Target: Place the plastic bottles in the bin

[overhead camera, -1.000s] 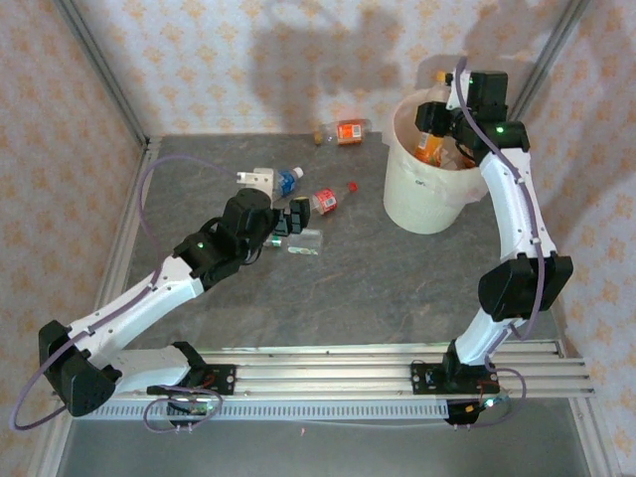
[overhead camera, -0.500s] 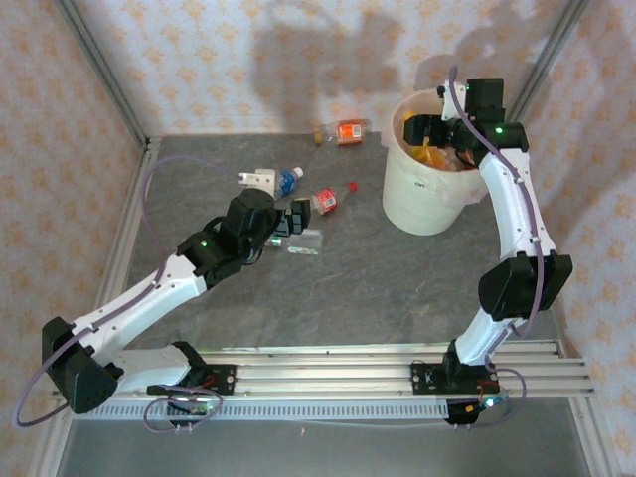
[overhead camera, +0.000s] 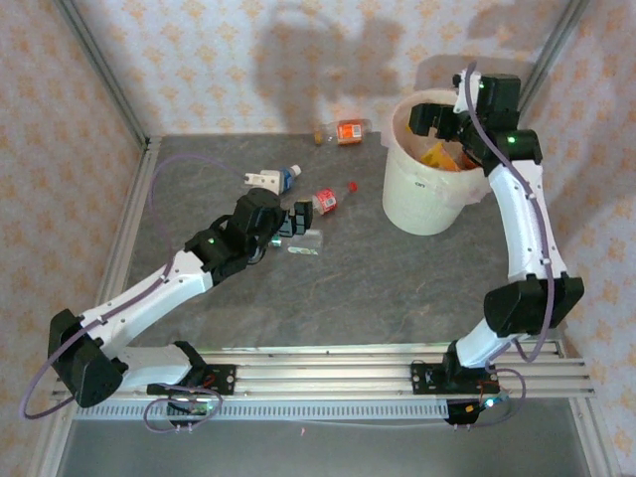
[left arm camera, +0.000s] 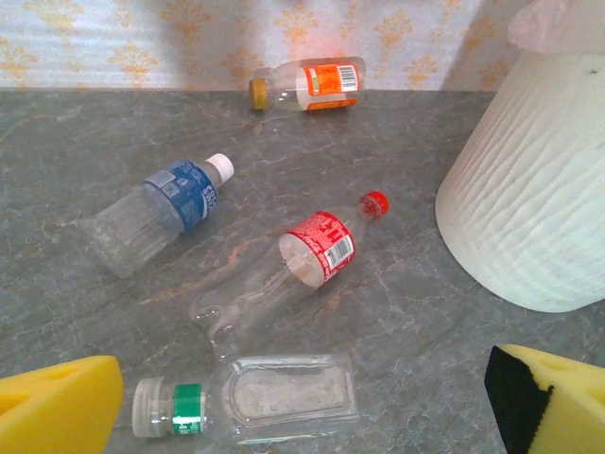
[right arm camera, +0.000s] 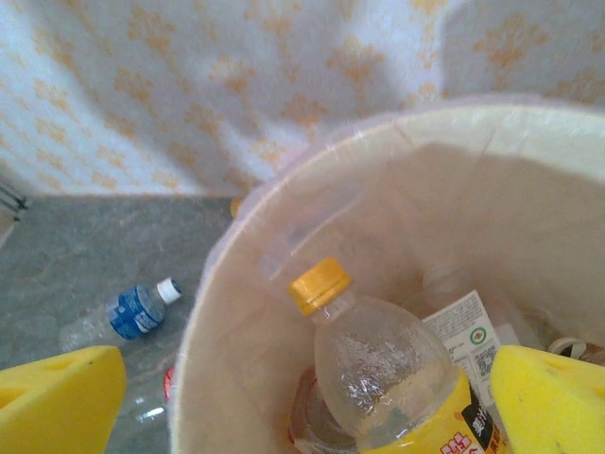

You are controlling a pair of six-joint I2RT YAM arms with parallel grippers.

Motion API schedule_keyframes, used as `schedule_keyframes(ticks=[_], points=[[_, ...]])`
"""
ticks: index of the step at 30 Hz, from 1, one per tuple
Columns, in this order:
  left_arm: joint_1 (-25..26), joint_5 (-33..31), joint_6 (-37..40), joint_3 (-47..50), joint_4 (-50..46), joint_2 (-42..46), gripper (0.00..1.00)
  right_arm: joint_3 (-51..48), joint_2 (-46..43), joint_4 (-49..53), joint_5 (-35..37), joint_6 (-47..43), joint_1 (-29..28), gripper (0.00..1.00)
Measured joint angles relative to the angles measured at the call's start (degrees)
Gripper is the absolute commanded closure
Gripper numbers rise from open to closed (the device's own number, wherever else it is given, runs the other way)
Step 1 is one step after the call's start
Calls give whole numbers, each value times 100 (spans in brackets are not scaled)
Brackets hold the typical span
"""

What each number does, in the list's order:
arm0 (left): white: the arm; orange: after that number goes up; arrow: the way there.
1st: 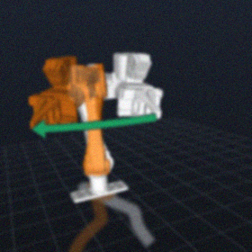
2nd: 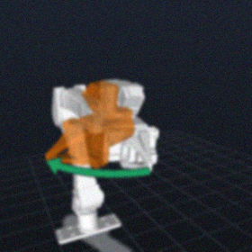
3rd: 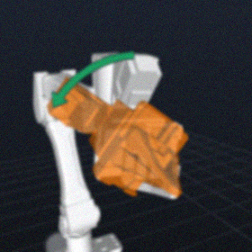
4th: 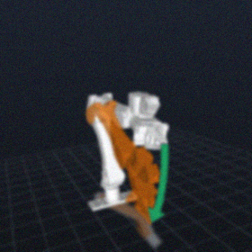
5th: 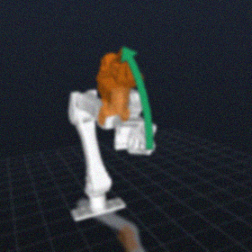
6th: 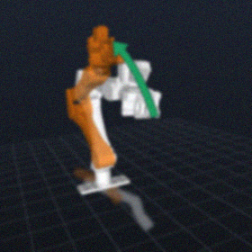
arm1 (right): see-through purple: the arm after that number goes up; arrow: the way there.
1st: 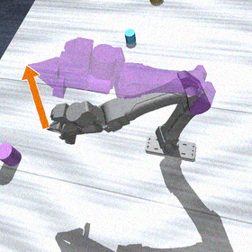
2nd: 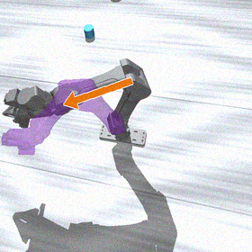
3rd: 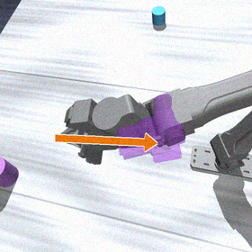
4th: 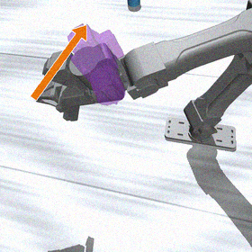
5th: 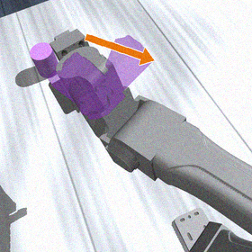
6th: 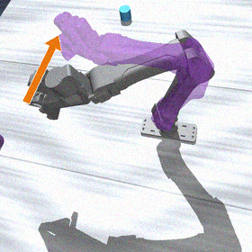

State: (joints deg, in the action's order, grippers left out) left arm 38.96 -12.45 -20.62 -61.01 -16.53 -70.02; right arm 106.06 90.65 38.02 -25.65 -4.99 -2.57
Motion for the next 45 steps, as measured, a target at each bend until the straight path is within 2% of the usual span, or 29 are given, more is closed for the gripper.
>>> schedule_keyframes(ticks=[7,12,18,23,31,38,45], points=[[-7,-57,-66,0,-4,4,0,-162,-286,-286,98,308,0,1],[-68,-522,-326,0,-155,37,0,-992,-848,-671,-299,496,-164,1],[-474,-772,-909,4,-391,37,0,-1904,-1740,-1001,-479,146,-1204,1],[-723,-780,-1388,17,-568,20,0,-2315,-2057,-1137,-638,-358,-1906,1],[-1108,-638,-1976,162,-789,-151,0,-3187,-1915,-1193,-586,-1064,-2675,1],[-1456,-33,-2153,271,-772,-616,0,-3792,-1545,-1196,-149,-1576,-3388,0],[-1513,407,-2218,313,-608,-1010,0,-4120,-1016,-1397,291,-1790,-3823,0]])
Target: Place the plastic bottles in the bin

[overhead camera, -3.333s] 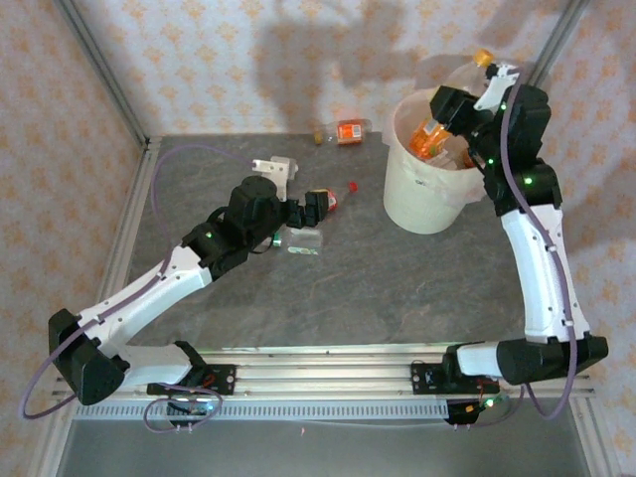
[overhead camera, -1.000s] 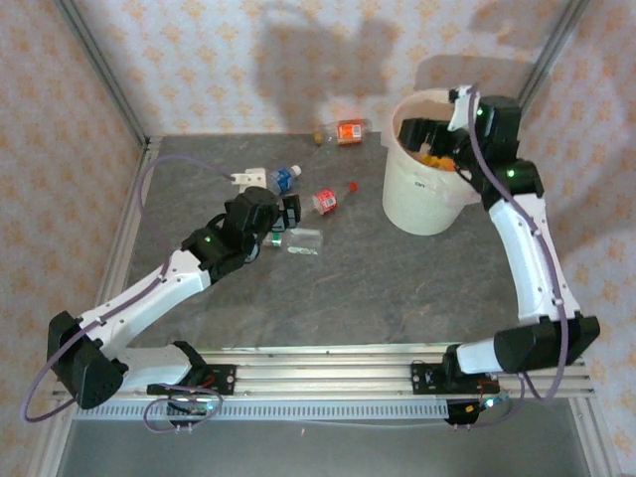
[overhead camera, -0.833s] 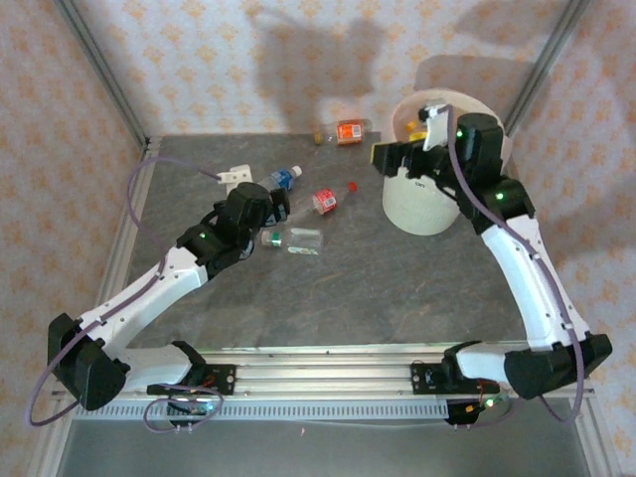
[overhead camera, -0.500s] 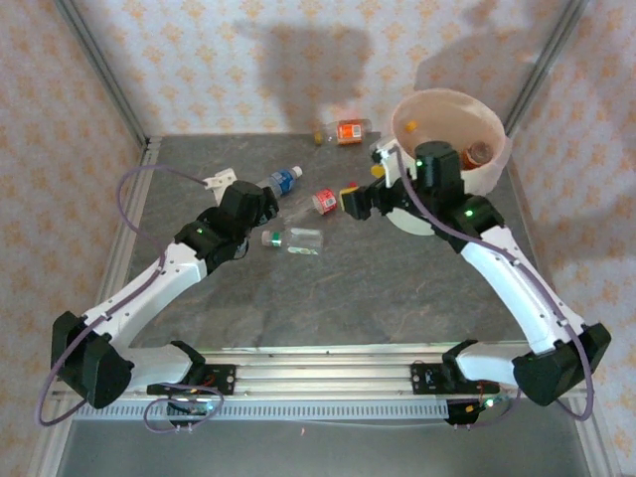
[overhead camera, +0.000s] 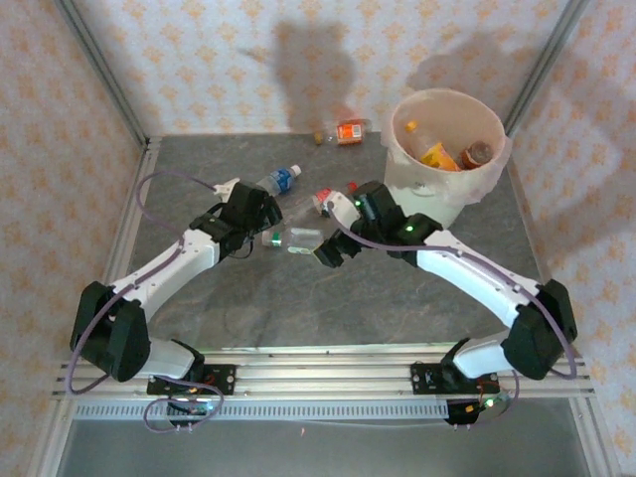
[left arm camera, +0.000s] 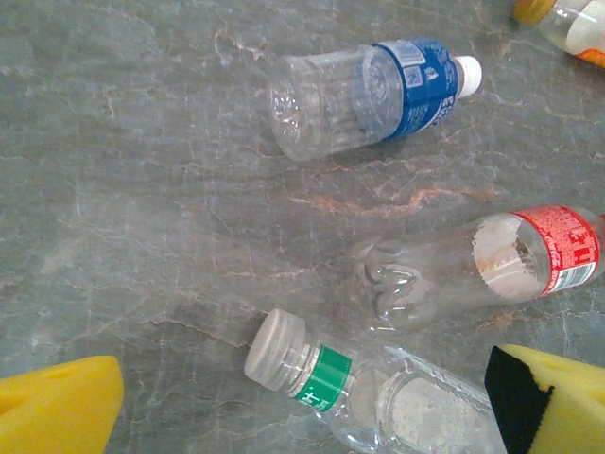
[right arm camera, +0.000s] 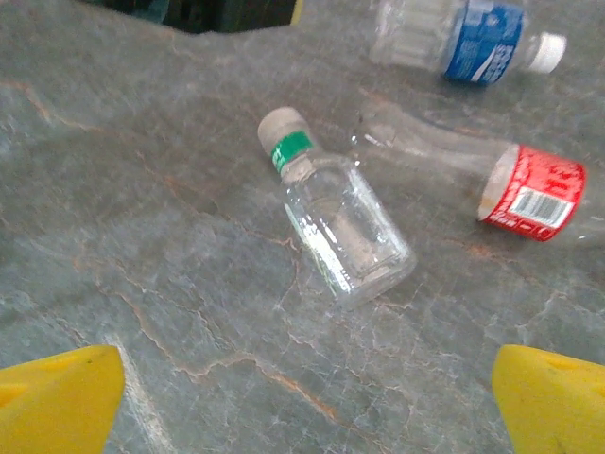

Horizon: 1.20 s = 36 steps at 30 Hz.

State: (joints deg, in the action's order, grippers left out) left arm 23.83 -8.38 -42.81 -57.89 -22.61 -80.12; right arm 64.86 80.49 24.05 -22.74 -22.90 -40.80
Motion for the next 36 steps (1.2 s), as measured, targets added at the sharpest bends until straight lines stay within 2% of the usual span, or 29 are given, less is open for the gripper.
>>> schedule_keyframes(ticks=[10,21,27,30,36], points=[[-111,-11,-393,-2,-149,-166,0,284,1403,-201,350,-599,-334,2],[-151,-455,-658,-2,-662,-125,0,1578,2780,-138,221,-1545,-348,6],[-184,-557,-671,-2,-699,-98,0,1958,3392,-46,544,-1777,-348,9],[-184,-557,-671,-2,-723,-98,0,1998,3547,133,608,-1827,-348,16],[-184,-557,-671,-2,-741,-98,0,1626,3418,214,826,-1674,-354,46]])
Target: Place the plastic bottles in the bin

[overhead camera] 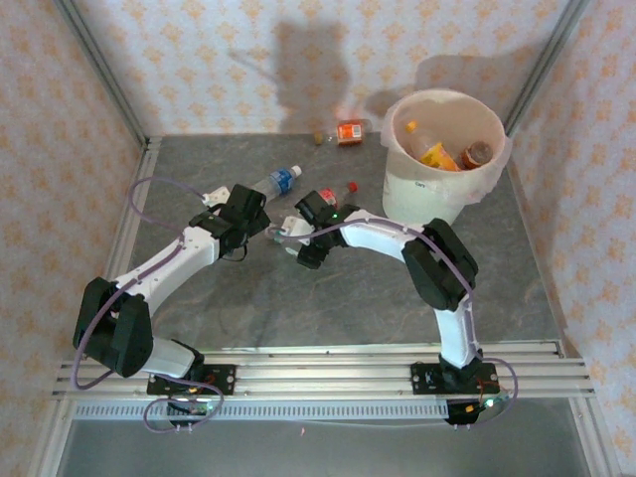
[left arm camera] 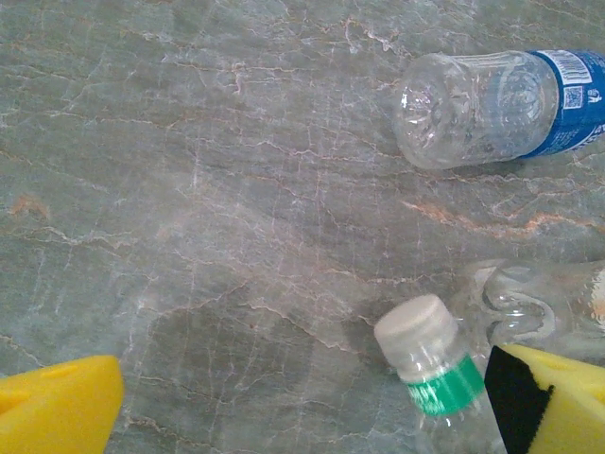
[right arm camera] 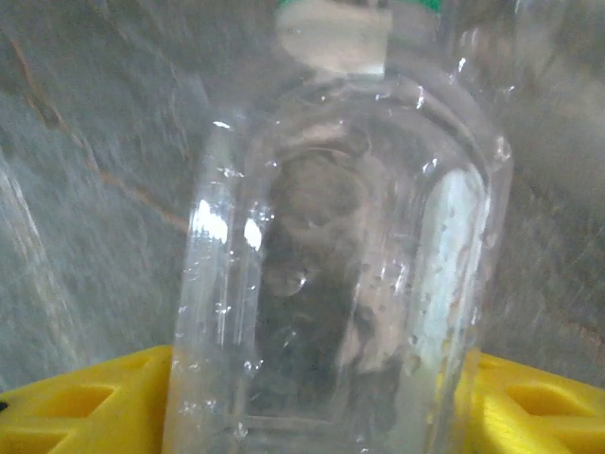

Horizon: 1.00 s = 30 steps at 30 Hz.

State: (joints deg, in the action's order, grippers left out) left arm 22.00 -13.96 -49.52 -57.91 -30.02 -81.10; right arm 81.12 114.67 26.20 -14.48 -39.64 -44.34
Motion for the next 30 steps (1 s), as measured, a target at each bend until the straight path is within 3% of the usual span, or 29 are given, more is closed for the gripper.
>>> schedule_keyframes(ticks=[3,14,20,25,30], points=[[0,2,0,0,0,-7,0,-369,-310,-17,160,109,0,54],[0,22,-2,0,2,-186,0,-1403,-1296,28,555,844,0,54],[0,24,-11,0,4,-190,0,-1856,-1725,120,442,1283,0,23],[0,70,-15,0,4,-210,0,-1967,-1722,20,291,1563,0,14],[0,146,-15,0,2,-243,0,-1650,-1270,-295,291,1845,0,15]])
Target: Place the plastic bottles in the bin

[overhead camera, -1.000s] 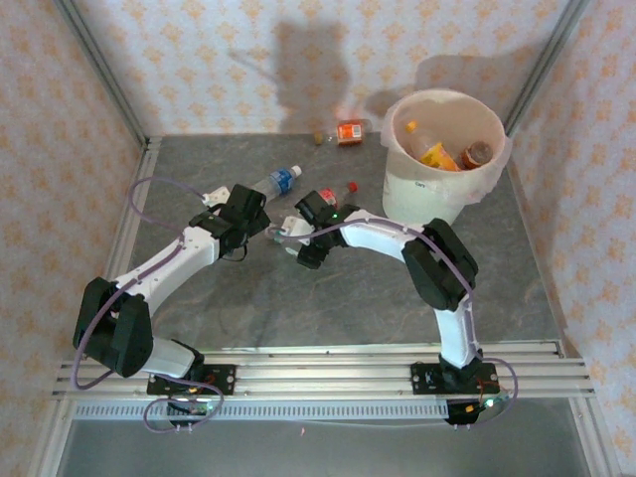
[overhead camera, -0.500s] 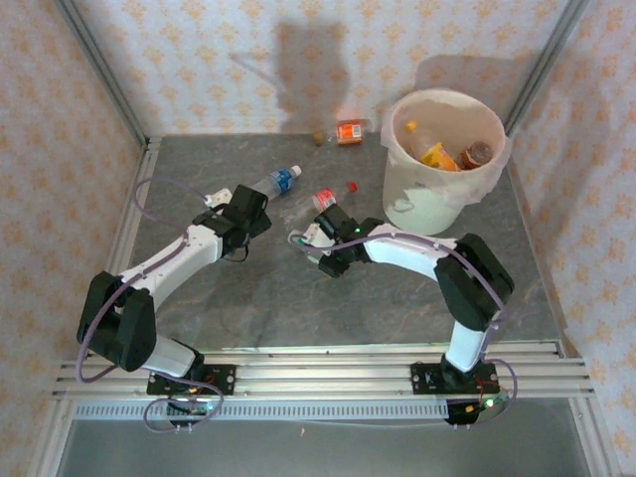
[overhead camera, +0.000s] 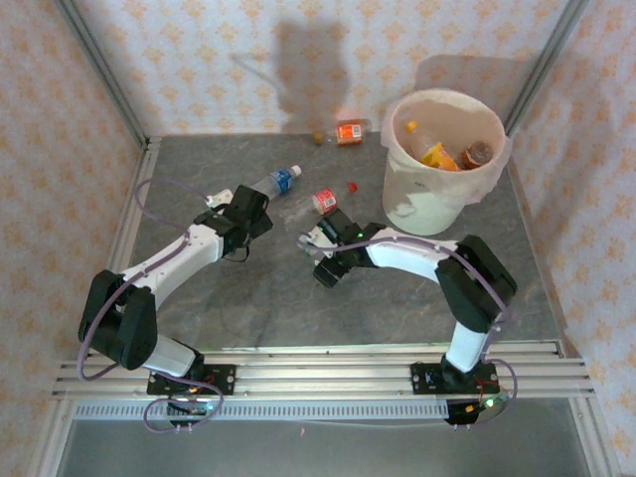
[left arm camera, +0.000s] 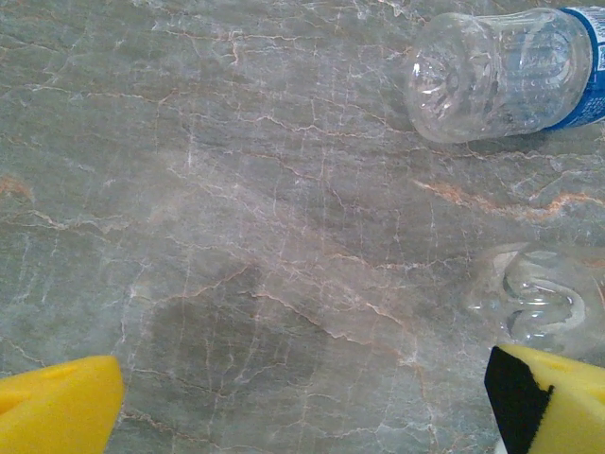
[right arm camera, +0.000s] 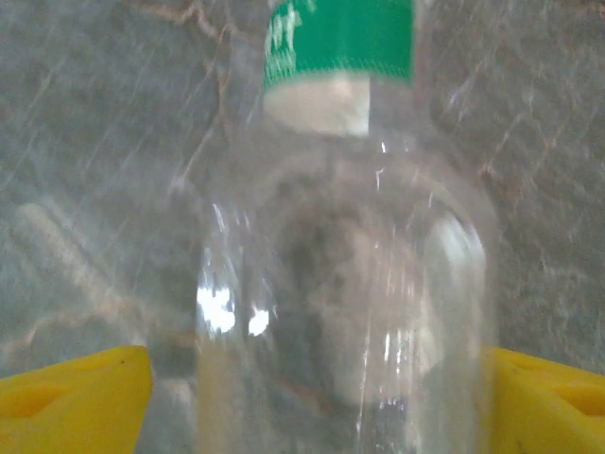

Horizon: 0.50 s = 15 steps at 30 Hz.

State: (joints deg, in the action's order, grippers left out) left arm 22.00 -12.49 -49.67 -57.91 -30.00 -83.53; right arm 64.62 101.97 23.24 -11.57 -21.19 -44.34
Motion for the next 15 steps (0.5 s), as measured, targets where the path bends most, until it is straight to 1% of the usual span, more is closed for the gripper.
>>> schedule_keyframes(ticks=[4,6,7,9,11,15], points=[[0,4,0,0,0,2,0,289,396,-236,2,186,0,22],[0,4,0,0,0,2,0,289,404,-317,26,243,0,25],[0,2,0,0,0,2,0,289,404,-365,46,267,0,29],[0,4,-2,0,0,2,0,275,404,-452,111,286,0,34],[0,4,0,0,0,2,0,173,348,-581,155,308,0,39],[0,28,2,0,2,2,0,-155,-4,-638,293,326,0,46]])
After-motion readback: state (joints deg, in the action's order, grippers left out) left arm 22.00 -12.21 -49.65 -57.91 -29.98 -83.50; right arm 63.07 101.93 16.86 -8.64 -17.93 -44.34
